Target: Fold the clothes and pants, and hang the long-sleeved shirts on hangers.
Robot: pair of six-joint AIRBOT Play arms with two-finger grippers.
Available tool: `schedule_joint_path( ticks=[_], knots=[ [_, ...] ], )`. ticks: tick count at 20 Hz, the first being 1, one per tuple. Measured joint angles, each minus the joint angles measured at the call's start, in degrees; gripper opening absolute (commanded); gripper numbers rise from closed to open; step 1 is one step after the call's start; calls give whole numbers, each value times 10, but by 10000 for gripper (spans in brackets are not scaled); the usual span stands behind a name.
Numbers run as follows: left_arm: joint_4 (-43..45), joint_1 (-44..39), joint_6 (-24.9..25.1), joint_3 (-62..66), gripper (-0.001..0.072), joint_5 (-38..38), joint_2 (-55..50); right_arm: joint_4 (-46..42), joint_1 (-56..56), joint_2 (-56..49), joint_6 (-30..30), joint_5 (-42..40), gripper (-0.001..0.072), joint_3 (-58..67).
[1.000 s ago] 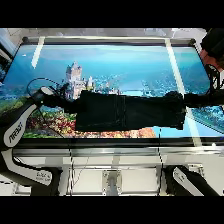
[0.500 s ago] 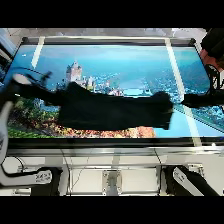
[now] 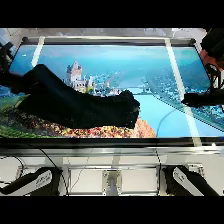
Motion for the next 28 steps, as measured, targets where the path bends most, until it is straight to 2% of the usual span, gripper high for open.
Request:
schedule_joint_path(
  ticks=[4, 7, 8, 9, 10, 11, 12, 14, 15, 16, 17, 20, 22, 23, 28],
  knots=[
    [-56, -159, -39, 8, 7, 97, -60, 0, 0, 0, 0, -4, 4, 0],
    [-116, -280, -31, 10, 28, 215, -136, 0, 0, 0, 0, -5, 3, 0],
    [-147, -316, -16, 10, 127, 256, -167, 0, 0, 0, 0, -6, 5, 0],
    [-176, -344, 0, 11, 296, 289, -195, 0, 0, 0, -1, -6, 36, 0],
    [-210, -368, 19, 11, 412, 317, -224, 0, 0, 0, -1, -6, 130, 0],
    [-240, -384, 37, 12, 421, 335, -249, 0, 0, 0, -3, -5, 221, 0],
    [-269, -396, 56, 12, 421, 345, -272, 0, 0, 0, -6, -6, 264, 0],
    [-326, -409, 98, 12, 421, 349, -298, 0, 0, 0, -10, -9, 266, -1],
    [-347, -413, 115, 12, 421, 347, -305, 1, 0, -1, -12, -14, 341, -3],
    [-363, -415, 131, 12, 421, 342, -308, 3, 0, -1, -13, -24, 511, -8],
    [-377, -415, 143, 12, 419, 338, -307, 5, 0, -1, -15, -33, 565, -15],
    [-399, -408, 171, 12, 405, 311, -295, 36, 0, -2, -28, -68, 565, -55],
    [-393, -398, 179, 12, 314, 291, -283, 80, 2, -8, -45, -89, 566, -90],
    [-371, -393, 177, 12, 315, 280, -275, 107, 6, -14, -55, -103, 566, -107],
    [-138, -407, 70, -1, 312, 245, -256, 209, 66, -67, -82, -171, 565, -146]
  ],
)
